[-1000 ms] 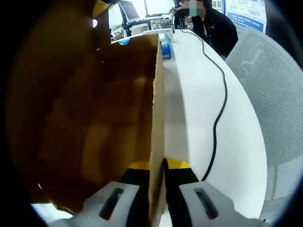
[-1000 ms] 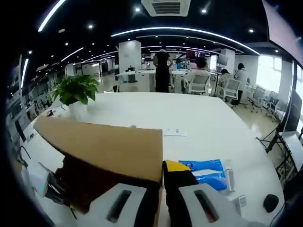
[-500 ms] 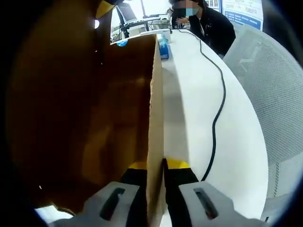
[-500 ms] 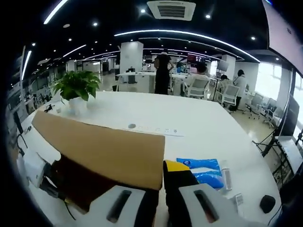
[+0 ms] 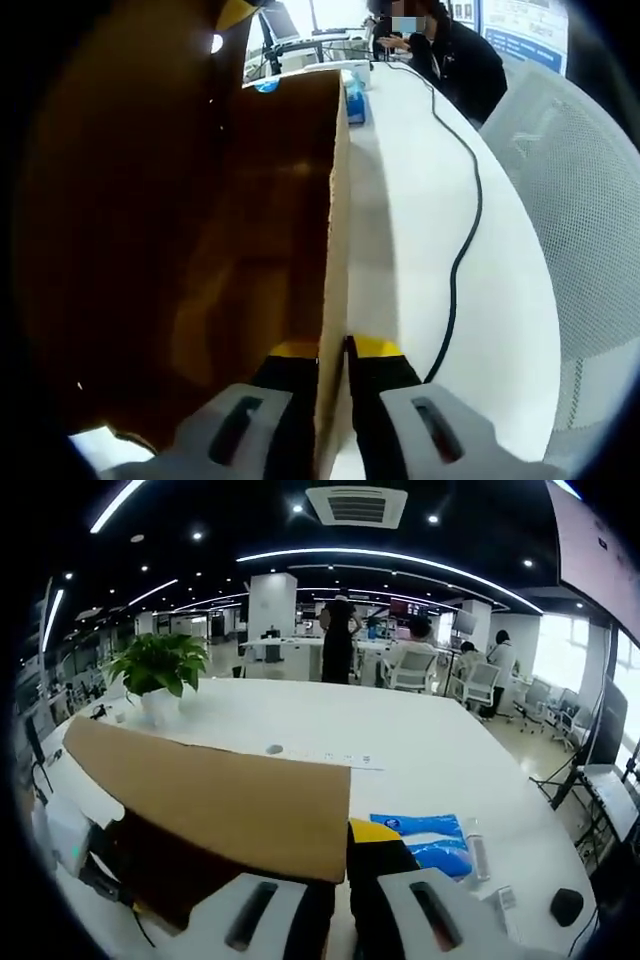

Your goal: Operate the shoe box by opening the lid, removing the specified soft item, and placing it in the target area until the item is outside and the box remains undamaged.

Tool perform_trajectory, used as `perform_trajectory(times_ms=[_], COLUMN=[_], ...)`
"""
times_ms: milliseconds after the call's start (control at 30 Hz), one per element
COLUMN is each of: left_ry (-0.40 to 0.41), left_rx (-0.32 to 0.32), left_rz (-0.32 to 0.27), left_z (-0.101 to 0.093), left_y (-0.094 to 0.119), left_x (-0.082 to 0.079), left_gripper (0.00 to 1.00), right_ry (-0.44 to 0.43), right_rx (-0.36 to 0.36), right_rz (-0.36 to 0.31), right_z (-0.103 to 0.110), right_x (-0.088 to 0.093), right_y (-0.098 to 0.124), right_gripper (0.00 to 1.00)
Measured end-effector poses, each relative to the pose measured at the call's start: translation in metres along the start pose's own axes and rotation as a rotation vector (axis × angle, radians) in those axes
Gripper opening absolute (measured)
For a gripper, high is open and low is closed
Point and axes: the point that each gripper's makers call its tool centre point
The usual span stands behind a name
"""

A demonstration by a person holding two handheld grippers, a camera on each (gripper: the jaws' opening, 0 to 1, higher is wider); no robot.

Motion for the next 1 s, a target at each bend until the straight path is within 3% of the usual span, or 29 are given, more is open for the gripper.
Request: perform_trajectory(times_ms=[100, 167, 200, 267, 367, 467, 533, 567, 667, 867, 1000], left_ry=[0.017, 0.036, 0.069, 0.013, 0.063, 0.102, 0.13, 0.191, 0.257, 0.384, 0.417], left_rx=[0.002, -0.045, -0.029, -0.066, -0.084, -0.106, -0.146, -0.155, -0.186, -0.331, -0.353], left_rz=[0.009, 0.008, 0.015, 0.058, -0.051, -0.057, -0.115, -0.152, -0.209, -0.305, -0.319], left_z=[-0.002, 0.002, -0.001, 0.006, 0.006, 0.007, 0.009, 0.009, 0.009, 0.01, 0.001], left_y=[0.0, 0.001, 0.001, 0.007, 0.013, 0.021, 0.029, 0.034, 0.044, 0.071, 0.085], left_x=[0.0, 0.0, 0.0, 0.002, -0.018, -0.023, -0.035, -0.041, -0.051, -0.056, -0.057], left_gripper=[0.13, 0.18, 0.21, 0.25, 0.24, 0.31, 0.31, 0.32, 0.33, 0.35, 0.37], right_ry=[0.0, 0.003, -0.004, 0.0, -0.003, -0.028, -0.031, -0.031, -0.041, -0.063, -0.118], right_rx=[0.0, -0.001, 0.002, 0.002, 0.007, 0.01, 0.009, 0.01, 0.009, -0.004, -0.006], right_rz=[0.0, 0.0, -0.003, 0.005, 0.001, 0.012, 0.011, 0.011, 0.012, 0.027, 0.031], right_z=[0.0, 0.0, 0.0, 0.0, 0.0, 0.0, 0.0, 0.0, 0.0, -0.001, -0.001], right_x=[0.0, 0.0, 0.0, 0.002, 0.001, 0.004, 0.004, 0.004, 0.004, 0.01, 0.014], right_y=[-0.001, -0.001, -0.001, -0.002, 0.0, 0.0, 0.0, 0.001, 0.001, 0.0, 0.0], right_gripper=[0.0, 0.0, 0.0, 0.0, 0.0, 0.0, 0.0, 0.0, 0.0, 0.0, 0.0])
Point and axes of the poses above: the point that each gripper's makers call its tool centre point, and the gripper's own axes: y roughly backward along the fingers, z roughly to its left, x roughly out of its underside, and after that the axes turned 4 degrees about -z, right-handed
